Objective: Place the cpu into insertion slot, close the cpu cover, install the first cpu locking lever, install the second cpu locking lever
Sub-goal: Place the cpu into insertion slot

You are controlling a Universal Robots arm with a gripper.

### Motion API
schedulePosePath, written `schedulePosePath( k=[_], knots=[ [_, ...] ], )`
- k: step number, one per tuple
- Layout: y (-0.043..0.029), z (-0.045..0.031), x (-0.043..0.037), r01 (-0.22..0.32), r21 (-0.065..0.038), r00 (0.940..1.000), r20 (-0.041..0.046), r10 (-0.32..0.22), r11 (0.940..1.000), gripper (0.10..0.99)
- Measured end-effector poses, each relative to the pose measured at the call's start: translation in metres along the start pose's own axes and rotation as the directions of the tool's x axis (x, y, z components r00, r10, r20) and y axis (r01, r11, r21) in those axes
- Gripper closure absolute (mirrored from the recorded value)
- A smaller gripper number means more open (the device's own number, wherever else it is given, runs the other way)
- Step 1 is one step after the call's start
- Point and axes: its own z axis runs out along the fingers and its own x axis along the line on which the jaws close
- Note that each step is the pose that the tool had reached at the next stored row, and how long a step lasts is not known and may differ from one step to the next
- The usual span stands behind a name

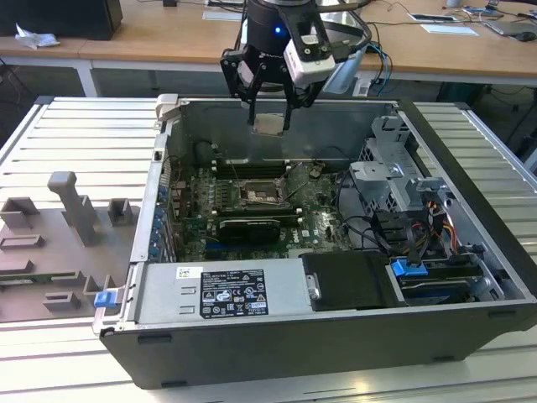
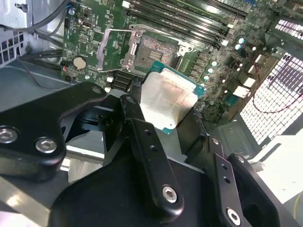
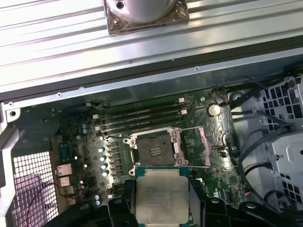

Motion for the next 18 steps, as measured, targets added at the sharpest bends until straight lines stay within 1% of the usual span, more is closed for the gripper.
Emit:
schedulePosePath(
  k=[7, 9, 13, 18],
  knots=[
    [0.0, 0.0, 0.0, -0.055, -0.001, 0.9985, 0.0049, 0.055, 0.9985, 0.545],
    [0.0, 0.0001, 0.0, -0.083, -0.002, 0.9966, 0.0074, 0.083, 0.9966, 0.545],
    [0.0, 0.0001, 0.0, -0.108, -0.003, 0.9941, 0.0096, 0.108, 0.9942, 0.545],
    [0.0, 0.0001, 0.0, -0.151, -0.004, 0.9885, 0.0133, 0.151, 0.9886, 0.545]
  ],
)
